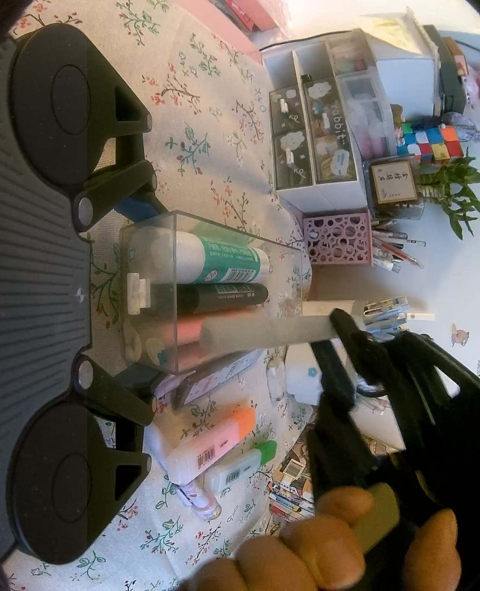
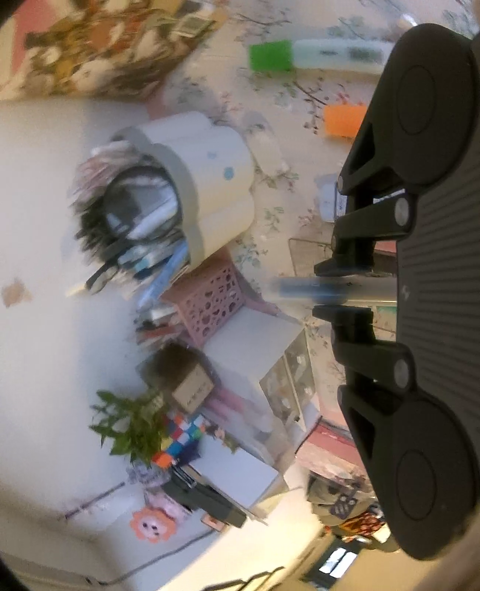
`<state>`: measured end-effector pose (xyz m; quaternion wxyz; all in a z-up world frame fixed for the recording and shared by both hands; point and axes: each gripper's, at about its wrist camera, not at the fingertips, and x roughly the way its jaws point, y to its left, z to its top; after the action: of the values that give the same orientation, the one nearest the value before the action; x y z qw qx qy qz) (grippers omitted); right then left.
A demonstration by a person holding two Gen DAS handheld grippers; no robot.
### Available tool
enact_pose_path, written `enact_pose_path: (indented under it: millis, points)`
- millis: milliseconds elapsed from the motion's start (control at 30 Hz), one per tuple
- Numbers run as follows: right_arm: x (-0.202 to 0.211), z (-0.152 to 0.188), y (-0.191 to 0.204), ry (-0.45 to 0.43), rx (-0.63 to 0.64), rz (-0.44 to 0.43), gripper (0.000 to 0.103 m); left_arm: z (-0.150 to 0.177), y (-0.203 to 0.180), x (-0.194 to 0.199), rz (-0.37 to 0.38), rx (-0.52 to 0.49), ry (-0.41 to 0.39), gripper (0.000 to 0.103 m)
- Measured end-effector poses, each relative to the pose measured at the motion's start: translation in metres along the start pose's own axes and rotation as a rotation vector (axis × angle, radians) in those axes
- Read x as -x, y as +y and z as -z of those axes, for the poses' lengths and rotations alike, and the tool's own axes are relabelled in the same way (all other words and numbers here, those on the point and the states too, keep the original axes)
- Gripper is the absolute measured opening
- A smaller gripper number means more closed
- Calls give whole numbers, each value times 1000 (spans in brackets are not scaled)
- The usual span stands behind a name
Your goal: Organize stationery
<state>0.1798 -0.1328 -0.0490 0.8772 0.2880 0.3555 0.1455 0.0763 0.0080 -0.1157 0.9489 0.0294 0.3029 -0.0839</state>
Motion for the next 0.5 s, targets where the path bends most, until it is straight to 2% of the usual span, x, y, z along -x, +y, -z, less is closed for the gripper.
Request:
enact_pose_path:
  millis: [67,133,200,500]
  points:
    - [-4,3,3,1,36,37,9,0,0,0,0,0,0,72]
    - [-14,6,4,72,53,31,9,0,0,0,0,0,0,72]
    - [-18,8,2,102,58,52,10,0,0,0,0,0,0,73]
    - [-9,7,-2,81,71,32,10,0,-1,-1,1,-2,0,72]
